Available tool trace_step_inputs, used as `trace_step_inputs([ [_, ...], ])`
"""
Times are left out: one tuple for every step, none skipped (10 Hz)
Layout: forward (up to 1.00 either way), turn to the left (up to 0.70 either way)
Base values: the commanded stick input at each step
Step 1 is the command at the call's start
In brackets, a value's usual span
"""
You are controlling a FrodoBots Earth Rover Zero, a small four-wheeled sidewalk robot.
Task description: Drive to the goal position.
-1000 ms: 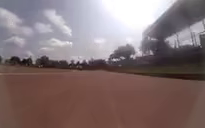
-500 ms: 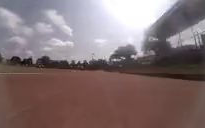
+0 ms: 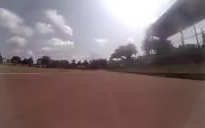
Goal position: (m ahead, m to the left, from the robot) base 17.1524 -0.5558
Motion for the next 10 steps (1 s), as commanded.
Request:
trace_step_inputs([
  [0.7,0.0],
  [0.7,0.0],
  [0.7,0.0],
  [0.7,0.0],
  [0.7,0.0],
  [0.7,0.0],
  [0.7,0.0],
  [0.7,0.0],
  [0.7,0.0],
  [0.7,0.0],
])
